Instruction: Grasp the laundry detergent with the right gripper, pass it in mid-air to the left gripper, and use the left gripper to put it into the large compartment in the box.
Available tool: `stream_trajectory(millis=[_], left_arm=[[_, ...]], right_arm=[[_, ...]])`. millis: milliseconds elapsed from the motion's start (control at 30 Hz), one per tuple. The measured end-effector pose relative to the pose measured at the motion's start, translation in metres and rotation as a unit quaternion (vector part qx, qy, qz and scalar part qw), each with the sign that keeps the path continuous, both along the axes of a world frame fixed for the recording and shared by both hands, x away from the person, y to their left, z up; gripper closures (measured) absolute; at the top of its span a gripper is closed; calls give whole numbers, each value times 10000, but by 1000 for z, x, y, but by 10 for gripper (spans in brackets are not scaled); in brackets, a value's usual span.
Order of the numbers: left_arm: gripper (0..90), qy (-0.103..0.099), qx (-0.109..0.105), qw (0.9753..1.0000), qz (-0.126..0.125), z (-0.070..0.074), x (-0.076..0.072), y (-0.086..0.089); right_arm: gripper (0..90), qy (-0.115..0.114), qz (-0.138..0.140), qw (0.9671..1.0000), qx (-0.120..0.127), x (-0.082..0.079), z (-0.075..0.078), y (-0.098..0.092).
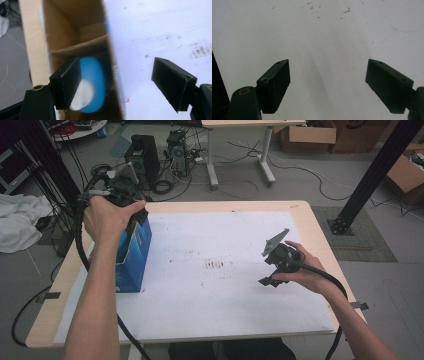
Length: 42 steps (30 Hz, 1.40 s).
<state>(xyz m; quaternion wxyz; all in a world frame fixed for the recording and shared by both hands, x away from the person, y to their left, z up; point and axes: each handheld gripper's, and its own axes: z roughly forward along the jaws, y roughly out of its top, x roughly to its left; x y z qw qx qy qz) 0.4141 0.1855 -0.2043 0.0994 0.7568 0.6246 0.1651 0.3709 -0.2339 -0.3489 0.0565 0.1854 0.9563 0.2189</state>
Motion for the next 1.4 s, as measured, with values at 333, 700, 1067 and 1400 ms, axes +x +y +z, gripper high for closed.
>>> stream_trajectory(millis=[333, 700, 1067, 1400], left_arm=[[173, -35, 45, 9981, -613, 4, -1, -38], [173, 110, -58, 9866, -1624, -13, -6, -82], [174, 385, -124, 9735, -2251, -63, -14, -112], [174, 555, -181, 9693, -2389, -105, -20, -124]], right_arm=[[200, 25, -27, 10000, -20, 0, 0, 0], [193, 30, -91, 9999, -70, 1, 2, -4], [196, 71, -145, 9998, -114, 3, 2, -2], [196, 75, -181, 9997, -131, 7, 4, -2]])
